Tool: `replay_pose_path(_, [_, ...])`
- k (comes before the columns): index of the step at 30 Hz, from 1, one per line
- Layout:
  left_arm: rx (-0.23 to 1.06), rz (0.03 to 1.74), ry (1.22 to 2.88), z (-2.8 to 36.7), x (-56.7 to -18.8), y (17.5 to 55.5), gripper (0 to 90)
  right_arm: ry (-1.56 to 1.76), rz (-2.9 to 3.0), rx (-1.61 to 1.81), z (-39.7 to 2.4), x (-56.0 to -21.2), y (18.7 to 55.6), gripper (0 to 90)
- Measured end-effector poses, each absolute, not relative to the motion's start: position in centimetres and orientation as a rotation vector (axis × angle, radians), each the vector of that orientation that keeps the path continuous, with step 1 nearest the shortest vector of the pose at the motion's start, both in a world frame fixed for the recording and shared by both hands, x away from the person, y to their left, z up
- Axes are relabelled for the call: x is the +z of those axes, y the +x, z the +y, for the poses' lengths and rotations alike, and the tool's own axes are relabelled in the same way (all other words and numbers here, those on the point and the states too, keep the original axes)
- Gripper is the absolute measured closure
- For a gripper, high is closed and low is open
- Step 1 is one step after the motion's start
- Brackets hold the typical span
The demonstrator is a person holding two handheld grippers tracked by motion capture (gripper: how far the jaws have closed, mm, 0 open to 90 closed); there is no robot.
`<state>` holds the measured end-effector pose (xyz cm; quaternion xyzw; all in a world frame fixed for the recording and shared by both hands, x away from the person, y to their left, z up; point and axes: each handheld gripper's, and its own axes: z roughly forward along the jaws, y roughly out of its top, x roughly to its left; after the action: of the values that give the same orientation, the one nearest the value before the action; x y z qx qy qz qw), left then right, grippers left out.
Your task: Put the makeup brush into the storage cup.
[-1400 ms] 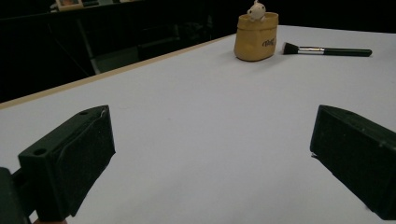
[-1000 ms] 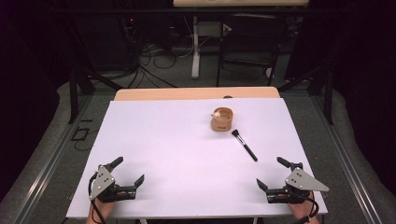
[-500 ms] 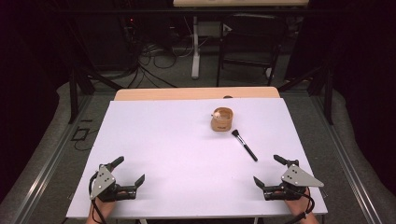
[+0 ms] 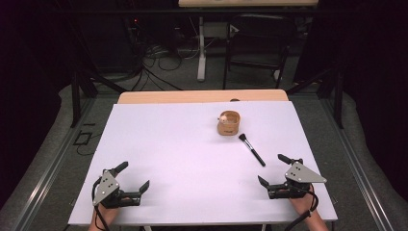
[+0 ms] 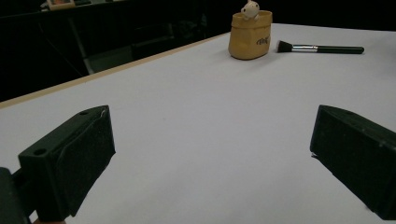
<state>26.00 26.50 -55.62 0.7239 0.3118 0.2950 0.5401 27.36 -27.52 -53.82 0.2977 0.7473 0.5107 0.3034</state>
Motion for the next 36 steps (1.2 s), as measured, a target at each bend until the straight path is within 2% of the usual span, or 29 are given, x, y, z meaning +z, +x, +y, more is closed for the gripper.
replay_pose_path(36, [0.686,0.728,1.726,26.5,-55.7,26.2,0.0,0.793,2.026,1.335,-25.5,-54.5,33.2,0.0])
